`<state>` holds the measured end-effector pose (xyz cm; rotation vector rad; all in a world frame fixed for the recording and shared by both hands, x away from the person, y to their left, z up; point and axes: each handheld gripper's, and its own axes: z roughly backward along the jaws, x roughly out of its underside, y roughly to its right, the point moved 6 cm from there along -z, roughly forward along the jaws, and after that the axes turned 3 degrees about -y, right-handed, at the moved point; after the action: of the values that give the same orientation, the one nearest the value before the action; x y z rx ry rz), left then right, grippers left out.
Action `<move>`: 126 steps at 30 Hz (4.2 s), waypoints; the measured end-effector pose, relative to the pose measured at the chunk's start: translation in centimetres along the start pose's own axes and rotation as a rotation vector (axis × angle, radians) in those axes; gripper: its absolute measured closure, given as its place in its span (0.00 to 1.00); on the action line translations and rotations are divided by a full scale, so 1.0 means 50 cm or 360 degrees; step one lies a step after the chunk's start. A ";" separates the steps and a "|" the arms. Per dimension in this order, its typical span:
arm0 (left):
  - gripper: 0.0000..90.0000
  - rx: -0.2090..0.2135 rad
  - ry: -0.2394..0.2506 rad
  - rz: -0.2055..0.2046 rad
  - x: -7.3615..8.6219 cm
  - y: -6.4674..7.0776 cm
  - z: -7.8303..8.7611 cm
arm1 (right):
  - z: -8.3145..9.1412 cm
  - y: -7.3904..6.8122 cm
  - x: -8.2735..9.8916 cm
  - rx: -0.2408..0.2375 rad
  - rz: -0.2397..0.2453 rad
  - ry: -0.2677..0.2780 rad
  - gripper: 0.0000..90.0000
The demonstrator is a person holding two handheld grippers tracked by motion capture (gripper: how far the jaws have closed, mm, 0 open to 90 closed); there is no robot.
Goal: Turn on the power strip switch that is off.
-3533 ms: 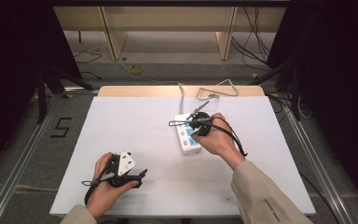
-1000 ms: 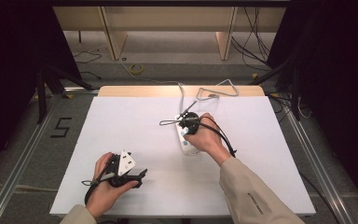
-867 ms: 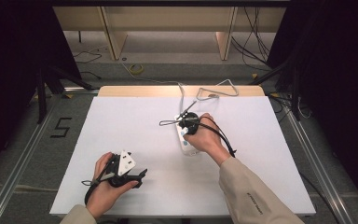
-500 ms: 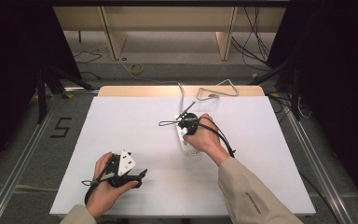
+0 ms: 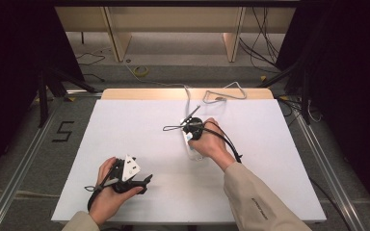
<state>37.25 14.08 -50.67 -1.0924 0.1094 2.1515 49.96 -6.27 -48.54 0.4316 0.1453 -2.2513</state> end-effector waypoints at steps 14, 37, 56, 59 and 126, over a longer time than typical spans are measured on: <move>0.21 0.0000 0.0005 0.0004 0.000 0.000 0.000 | -0.004 -0.002 -0.001 0.0009 0.0008 -0.0009 1.00; 0.21 0.0000 0.0002 0.0002 0.000 0.000 0.000 | -0.008 -0.002 -0.001 0.0003 -0.0005 -0.0024 1.00; 0.21 0.0005 -0.0002 0.0007 0.000 0.002 -0.003 | -0.015 -0.005 0.000 0.0031 0.0022 0.0002 1.00; 0.21 0.0005 0.0000 0.0008 0.000 0.001 -0.002 | -0.017 -0.005 -0.002 0.0043 0.0011 0.0020 1.00; 0.22 -0.0001 -0.0010 0.0022 0.003 0.000 -0.002 | 0.059 0.035 0.056 -0.0005 -0.0067 0.0199 0.86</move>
<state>37.28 14.11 -50.85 -1.0886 0.1137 2.1672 48.80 -10.15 -46.72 0.5726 0.2248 -2.2652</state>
